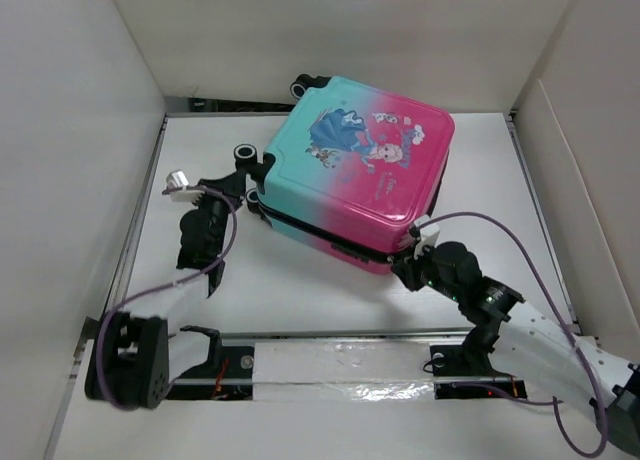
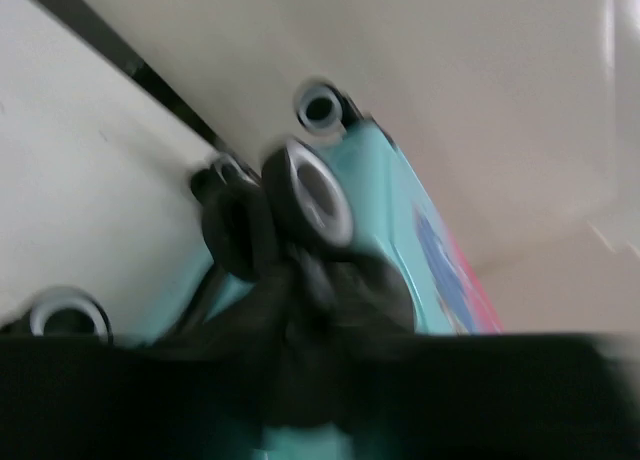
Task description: Pack the luggage
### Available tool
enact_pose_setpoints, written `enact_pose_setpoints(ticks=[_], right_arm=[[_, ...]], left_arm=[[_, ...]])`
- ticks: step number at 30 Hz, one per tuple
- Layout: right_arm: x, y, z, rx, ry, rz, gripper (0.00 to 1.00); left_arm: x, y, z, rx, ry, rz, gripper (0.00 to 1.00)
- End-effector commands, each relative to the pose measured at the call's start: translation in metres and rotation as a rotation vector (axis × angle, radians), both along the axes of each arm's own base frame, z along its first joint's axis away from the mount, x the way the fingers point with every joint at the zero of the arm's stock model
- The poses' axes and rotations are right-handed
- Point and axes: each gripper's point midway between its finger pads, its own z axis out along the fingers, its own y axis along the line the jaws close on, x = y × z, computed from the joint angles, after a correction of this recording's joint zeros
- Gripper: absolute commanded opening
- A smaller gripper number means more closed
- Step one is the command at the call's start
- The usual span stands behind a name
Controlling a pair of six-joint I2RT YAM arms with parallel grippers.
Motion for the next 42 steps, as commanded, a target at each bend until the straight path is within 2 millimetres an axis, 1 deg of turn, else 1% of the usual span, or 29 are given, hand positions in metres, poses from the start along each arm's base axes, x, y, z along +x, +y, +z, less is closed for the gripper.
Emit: enact_pose_setpoints(ticks=[1, 2, 5, 6, 7, 9, 10, 12, 13, 14, 15, 16, 17, 19, 22, 23, 26, 28, 29, 30, 31, 33, 34, 35, 37, 38, 40, 41, 42], right_arm=[[0.043, 0.018, 0.075, 0.116, -0.219, 0.042, 0.00], [0.048, 0.018, 0.078, 0.117, -0.222, 0.044, 0.00], [0.056, 0.018, 0.069, 0.103, -0.206, 0.033, 0.00], [0.059, 0.015, 0.064, 0.099, -0.201, 0.016, 0.00], [0.059, 0.015, 0.063, 0.105, -0.201, 0.014, 0.00], [0.063, 0.006, 0.060, 0.087, -0.196, -0.032, 0.00], [0.066, -0.007, 0.060, 0.076, -0.191, -0.082, 0.00], [0.068, -0.018, 0.064, 0.078, -0.198, -0.119, 0.00], [0.068, -0.024, 0.067, 0.085, -0.199, -0.140, 0.00], [0.067, -0.035, 0.064, 0.073, -0.182, -0.171, 0.00], [0.067, -0.046, 0.073, 0.078, -0.212, -0.215, 0.00], [0.067, -0.053, 0.074, 0.076, -0.216, -0.240, 0.00], [0.064, -0.060, 0.072, 0.066, -0.204, -0.258, 0.00], [0.059, -0.070, 0.082, 0.084, -0.236, -0.280, 0.00], [0.050, -0.081, 0.090, 0.086, -0.247, -0.302, 0.00], [0.047, -0.081, 0.090, 0.082, -0.240, -0.296, 0.00], [0.039, -0.068, 0.086, 0.094, -0.202, -0.213, 0.00], [0.033, -0.054, 0.075, 0.104, -0.154, -0.148, 0.00], [0.034, -0.052, 0.065, 0.094, -0.120, -0.143, 0.00], [0.032, -0.048, 0.058, 0.091, -0.097, -0.131, 0.00], [0.032, -0.048, 0.051, 0.092, -0.074, -0.138, 0.00], [0.030, -0.043, 0.047, 0.105, -0.065, -0.127, 0.00], [0.030, -0.044, 0.044, 0.114, -0.056, -0.138, 0.00], [0.031, -0.045, 0.045, 0.119, -0.062, -0.145, 0.00], [0.030, -0.047, 0.047, 0.118, -0.073, -0.159, 0.00], [0.029, -0.048, 0.047, 0.113, -0.071, -0.163, 0.00], [0.027, -0.049, 0.051, 0.125, -0.092, -0.157, 0.00], [0.027, -0.048, 0.050, 0.129, -0.098, -0.152, 0.00], [0.025, -0.045, 0.051, 0.135, -0.103, -0.137, 0.00]], left_arm=[[-0.045, -0.025, -0.006, 0.048, -0.019, -0.074, 0.00], [-0.061, -0.024, -0.015, 0.056, 0.002, -0.071, 0.00], [-0.072, -0.006, -0.021, 0.137, 0.065, 0.000, 0.00], [-0.073, 0.000, -0.018, 0.159, 0.082, 0.030, 0.09], [-0.076, 0.006, -0.014, 0.185, 0.086, 0.057, 0.18], [-0.088, 0.019, 0.014, 0.180, 0.028, 0.113, 0.40], [-0.099, 0.021, 0.029, 0.157, -0.027, 0.117, 0.46], [-0.108, 0.019, 0.038, 0.140, -0.068, 0.100, 0.47], [-0.111, 0.016, 0.039, 0.146, -0.078, 0.082, 0.45], [-0.115, 0.004, 0.040, 0.187, -0.096, 0.014, 0.34], [-0.117, -0.005, 0.039, 0.226, -0.108, -0.036, 0.06], [-0.120, -0.015, 0.039, 0.267, -0.127, -0.093, 0.00], [-0.128, -0.034, 0.038, 0.305, -0.171, -0.210, 0.00], [-0.129, -0.039, 0.029, 0.333, -0.164, -0.239, 0.00], [-0.128, -0.051, 0.001, 0.380, -0.113, -0.317, 0.00], [-0.130, -0.062, -0.015, 0.381, -0.098, -0.391, 0.00], [-0.134, -0.080, -0.032, 0.375, -0.101, -0.487, 0.00], [-0.154, -0.116, -0.029, 0.387, -0.137, -0.606, 0.00], [-0.146, -0.120, -0.025, 0.428, -0.129, -0.534, 0.00], [-0.150, -0.132, -0.024, 0.449, -0.130, -0.534, 0.00], [-0.175, -0.162, -0.025, 0.460, -0.143, -0.620, 0.00], [-0.173, -0.186, -0.035, 0.526, -0.104, -0.595, 0.00], [-0.187, -0.206, -0.038, 0.539, -0.110, -0.657, 0.00], [-0.183, -0.224, -0.046, 0.568, -0.085, -0.682, 0.00], [-0.181, -0.242, -0.053, 0.558, -0.063, -0.727, 0.00], [-0.180, -0.253, -0.065, 0.568, -0.044, -0.759, 0.00], [-0.176, -0.271, -0.051, 0.515, -0.067, -0.779, 0.00], [-0.172, -0.280, -0.062, 0.532, -0.043, -0.790, 0.00], [-0.166, -0.292, -0.050, 0.518, -0.060, -0.783, 0.00]])
